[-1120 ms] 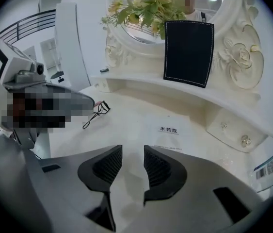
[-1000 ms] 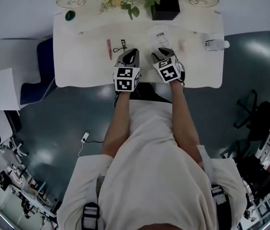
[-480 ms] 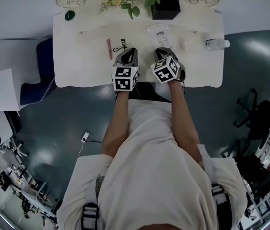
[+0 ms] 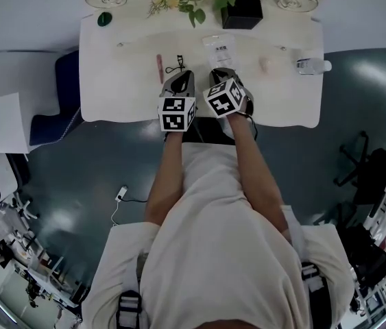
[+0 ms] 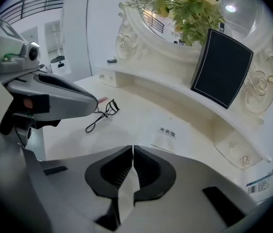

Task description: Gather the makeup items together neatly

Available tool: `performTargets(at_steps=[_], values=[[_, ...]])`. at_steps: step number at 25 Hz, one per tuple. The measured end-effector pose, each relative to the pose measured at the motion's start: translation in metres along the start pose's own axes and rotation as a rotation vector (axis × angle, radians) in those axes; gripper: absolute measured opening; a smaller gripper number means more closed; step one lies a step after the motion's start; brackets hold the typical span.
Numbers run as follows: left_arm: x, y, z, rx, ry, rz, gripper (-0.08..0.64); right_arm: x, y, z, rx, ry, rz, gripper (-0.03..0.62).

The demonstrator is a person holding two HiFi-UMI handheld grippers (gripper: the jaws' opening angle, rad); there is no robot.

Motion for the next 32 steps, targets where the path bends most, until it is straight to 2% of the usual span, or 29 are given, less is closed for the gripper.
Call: performTargets(at_steps=[7, 14, 18, 22, 27, 32], values=[[-0.005, 0.007, 0.012, 0.02, 0.022, -0.021, 0.014, 0.01, 0.03, -0.005, 0.02, -0.016, -0.083, 0.046], [-0.006, 0.021, 0.025, 0.053, 0.004, 0.014, 0.014, 0.027, 0.05, -0.003, 0.057, -0.047, -0.078, 0.05], [-0.005, 0.024, 0.029, 0.055, -0.005, 0.012, 0.014, 0.029, 0.053, 0.002, 0.094, -0.054, -0.109, 0.101], [-0.002, 0.024, 0.027, 0.05, -0.019, 0.007, 0.014, 0.034, 0.057, 0.005, 0.136, -0.079, -0.136, 0.123], [0.004, 0.018, 0.022, 0.025, -0.018, -0.02, 0.014, 0.036, 0.032, 0.01, 0.071, -0.122, -0.198, 0.122], [0.008, 0.002, 0.008, -0.029, -0.004, -0.038, 0.014, 0.018, -0.028, 0.018, -0.047, -0.139, -0.3, 0.121]])
Point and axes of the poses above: the fingertips, and each gripper's own axes: z backward along the fingers, y to its left, x out of its top, the point moved 2 cm from there along z, backward along the fingers, and after that the axes turned 8 degrees about -x, right-handed, at the moved point
